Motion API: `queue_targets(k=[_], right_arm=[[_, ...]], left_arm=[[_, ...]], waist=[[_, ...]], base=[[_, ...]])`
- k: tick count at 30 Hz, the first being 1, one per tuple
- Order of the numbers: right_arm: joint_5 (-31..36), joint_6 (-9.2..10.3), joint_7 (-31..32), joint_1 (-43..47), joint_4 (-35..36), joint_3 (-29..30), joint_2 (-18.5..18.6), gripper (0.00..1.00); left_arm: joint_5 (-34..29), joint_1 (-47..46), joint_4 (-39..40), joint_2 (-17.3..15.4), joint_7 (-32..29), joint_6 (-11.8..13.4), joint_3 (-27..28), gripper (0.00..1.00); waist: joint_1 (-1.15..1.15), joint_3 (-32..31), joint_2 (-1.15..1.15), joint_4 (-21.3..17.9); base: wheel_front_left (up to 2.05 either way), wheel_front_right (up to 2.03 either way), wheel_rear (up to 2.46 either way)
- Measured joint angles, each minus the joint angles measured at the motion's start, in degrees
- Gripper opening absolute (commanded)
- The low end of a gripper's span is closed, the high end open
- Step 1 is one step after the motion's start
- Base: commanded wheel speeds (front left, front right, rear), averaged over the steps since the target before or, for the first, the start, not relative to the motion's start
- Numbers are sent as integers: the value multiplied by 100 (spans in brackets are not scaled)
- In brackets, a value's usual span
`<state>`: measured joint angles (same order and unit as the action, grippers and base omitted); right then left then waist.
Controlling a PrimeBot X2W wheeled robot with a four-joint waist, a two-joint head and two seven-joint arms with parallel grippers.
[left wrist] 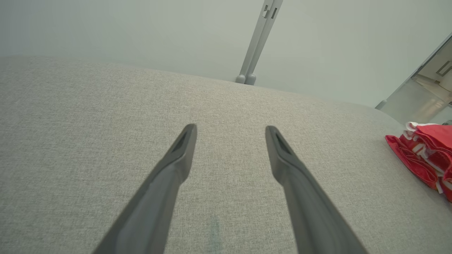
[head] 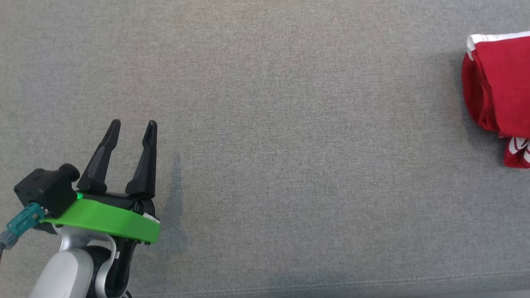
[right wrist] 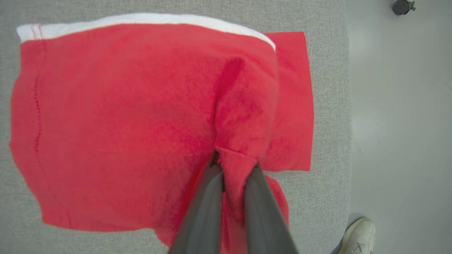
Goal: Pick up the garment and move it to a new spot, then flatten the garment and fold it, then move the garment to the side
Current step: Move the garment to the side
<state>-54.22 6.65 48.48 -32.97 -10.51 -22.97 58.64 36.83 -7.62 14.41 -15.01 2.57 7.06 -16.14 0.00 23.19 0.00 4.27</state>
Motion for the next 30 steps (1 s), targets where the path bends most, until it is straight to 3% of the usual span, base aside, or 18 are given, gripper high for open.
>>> queue_targets(k=[1,2,3,4,5,6,23,30], right_arm=[[98,0,-67,42,-37,-3,-34,0],[190,0,-116,74,-70,-29,-79,19],[253,1,-194,110,-116,-41,-134,46],[276,2,-265,163,-165,-41,-191,50],[276,4,-305,210,-218,-42,-257,82],[279,15,-364,257,-265,-45,-322,100],[426,51,-1532,619,-988,393,-898,100],[502,51,-2460,811,-798,643,-1011,100]], left_arm=[[0,-15,-5,3,0,0,1,100],[0,-24,-8,4,0,0,12,100],[0,-35,-19,4,0,0,16,100],[0,-40,-25,4,0,0,18,100],[0,-40,-32,5,0,0,22,100],[0,-43,-42,5,0,0,27,100],[2,-91,-265,-1,2,0,166,100],[-21,-65,-292,-52,33,0,208,100]], waist=[[0,3,0,-5],[0,7,0,-15],[0,10,0,-28],[0,14,0,-42],[0,19,0,-54],[0,23,0,-67],[0,-187,0,-308],[0,-429,0,-501]], base=[[0,0,0],[0,0,0],[0,0,0],[0,0,0],[0,0,0],[0,0,0],[0,0,0],[0,0,0]])
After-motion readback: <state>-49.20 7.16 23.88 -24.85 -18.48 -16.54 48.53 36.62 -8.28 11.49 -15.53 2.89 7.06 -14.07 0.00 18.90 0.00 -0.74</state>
